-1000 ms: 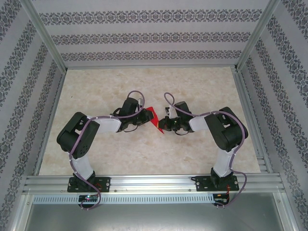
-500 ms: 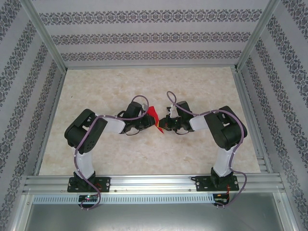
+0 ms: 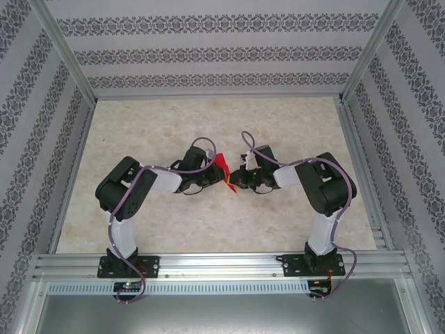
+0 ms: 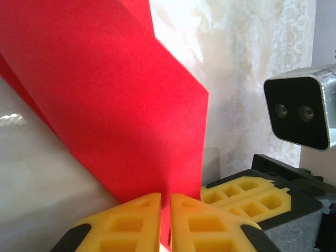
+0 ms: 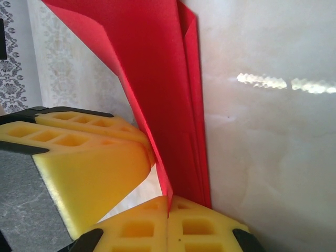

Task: Fold a paper plane with a square sheet of paper (pick it up from the middle)
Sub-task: Fold the wing for the fifth time at the center of the table.

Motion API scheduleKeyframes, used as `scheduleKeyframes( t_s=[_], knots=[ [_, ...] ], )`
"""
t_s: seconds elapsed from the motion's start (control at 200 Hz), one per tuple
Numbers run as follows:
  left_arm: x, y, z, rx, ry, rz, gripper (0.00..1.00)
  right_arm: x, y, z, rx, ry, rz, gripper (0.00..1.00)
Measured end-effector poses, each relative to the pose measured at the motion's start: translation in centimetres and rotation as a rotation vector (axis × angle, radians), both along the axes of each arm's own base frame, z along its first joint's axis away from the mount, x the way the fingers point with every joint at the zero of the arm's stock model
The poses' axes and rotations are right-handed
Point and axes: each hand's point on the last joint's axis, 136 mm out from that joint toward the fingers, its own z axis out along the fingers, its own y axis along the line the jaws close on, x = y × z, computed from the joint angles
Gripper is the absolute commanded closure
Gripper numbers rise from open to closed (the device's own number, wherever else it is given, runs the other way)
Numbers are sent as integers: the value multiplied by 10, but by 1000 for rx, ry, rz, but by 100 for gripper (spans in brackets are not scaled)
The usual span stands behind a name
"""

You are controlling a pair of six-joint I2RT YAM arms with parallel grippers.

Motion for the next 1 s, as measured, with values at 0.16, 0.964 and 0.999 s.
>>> scheduleKeyframes(
  t_s=[0.16, 0.964, 0.999],
  knots=[
    [1, 0, -4, 18, 15, -2, 90, 0, 0, 0, -2, 4, 0, 97],
    [0, 1, -8, 74, 35, -11, 92, -20, -9, 1, -38, 85, 4, 92],
    [0, 1, -8, 74, 35, -11, 92, -20, -9, 1, -38, 85, 4, 92]
  ],
)
